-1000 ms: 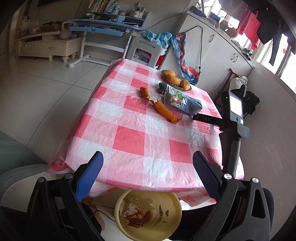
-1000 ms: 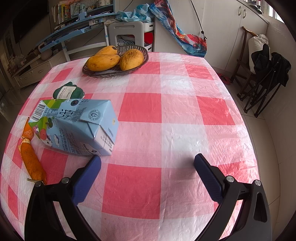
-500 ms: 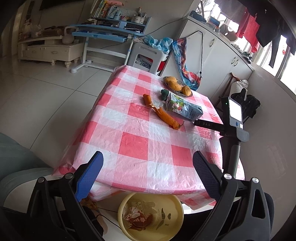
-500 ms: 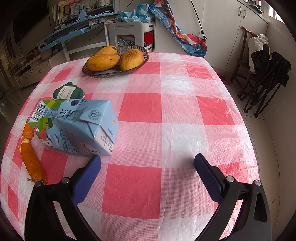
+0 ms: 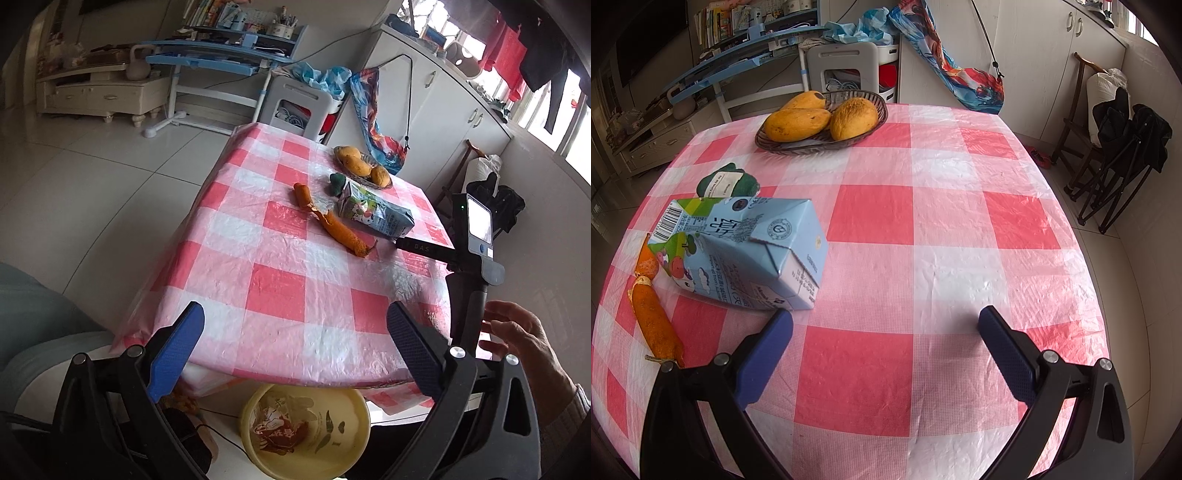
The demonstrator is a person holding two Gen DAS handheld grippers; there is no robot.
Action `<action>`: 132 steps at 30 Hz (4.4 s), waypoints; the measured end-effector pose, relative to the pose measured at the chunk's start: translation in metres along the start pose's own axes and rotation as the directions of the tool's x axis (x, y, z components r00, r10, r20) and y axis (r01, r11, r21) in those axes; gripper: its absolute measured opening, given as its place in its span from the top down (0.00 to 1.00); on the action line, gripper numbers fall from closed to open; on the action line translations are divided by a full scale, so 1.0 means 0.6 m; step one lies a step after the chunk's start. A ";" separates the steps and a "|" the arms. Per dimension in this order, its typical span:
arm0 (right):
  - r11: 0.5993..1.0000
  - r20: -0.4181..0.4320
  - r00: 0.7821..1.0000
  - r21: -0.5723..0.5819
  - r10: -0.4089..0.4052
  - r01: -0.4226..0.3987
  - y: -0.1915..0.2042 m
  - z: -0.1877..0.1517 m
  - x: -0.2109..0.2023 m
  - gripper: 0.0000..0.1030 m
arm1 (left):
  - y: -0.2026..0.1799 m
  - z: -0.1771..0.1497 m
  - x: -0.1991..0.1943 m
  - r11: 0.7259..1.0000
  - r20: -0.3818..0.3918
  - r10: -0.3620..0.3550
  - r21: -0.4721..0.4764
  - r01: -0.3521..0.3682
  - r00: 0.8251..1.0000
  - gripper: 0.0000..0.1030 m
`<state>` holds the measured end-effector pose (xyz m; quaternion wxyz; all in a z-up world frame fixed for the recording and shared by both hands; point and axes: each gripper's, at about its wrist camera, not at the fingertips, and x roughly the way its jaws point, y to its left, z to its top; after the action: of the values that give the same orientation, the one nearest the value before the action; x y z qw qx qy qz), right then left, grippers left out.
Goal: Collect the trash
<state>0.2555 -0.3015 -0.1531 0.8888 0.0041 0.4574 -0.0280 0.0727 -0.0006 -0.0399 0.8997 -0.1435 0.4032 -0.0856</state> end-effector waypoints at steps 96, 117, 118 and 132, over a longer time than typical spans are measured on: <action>0.864 -0.087 0.968 -0.436 0.235 -0.250 0.093 -0.031 -0.088 0.27 | -0.088 0.128 0.300 1.000 -0.191 0.007 0.021 -0.004 0.982 0.19; 0.904 -0.213 0.930 -0.247 0.299 -0.348 0.056 -0.052 -0.102 0.46 | -0.081 0.079 0.232 0.968 -0.293 -0.047 0.224 0.116 0.955 0.77; 0.903 -0.212 0.929 -0.249 0.303 -0.351 0.057 -0.053 -0.106 0.46 | -0.073 0.080 0.223 0.970 -0.287 -0.041 0.219 0.107 0.957 0.77; 0.918 -0.144 0.957 -0.276 0.252 -0.284 0.060 -0.048 -0.100 0.50 | -0.076 0.117 0.275 0.997 -0.199 -0.078 -0.026 0.075 0.977 0.36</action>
<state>0.1994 -0.2618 -0.1217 0.8495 -0.0637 0.4979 0.1625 0.2325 -0.0747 -0.0964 0.8493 -0.1579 0.4866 -0.1304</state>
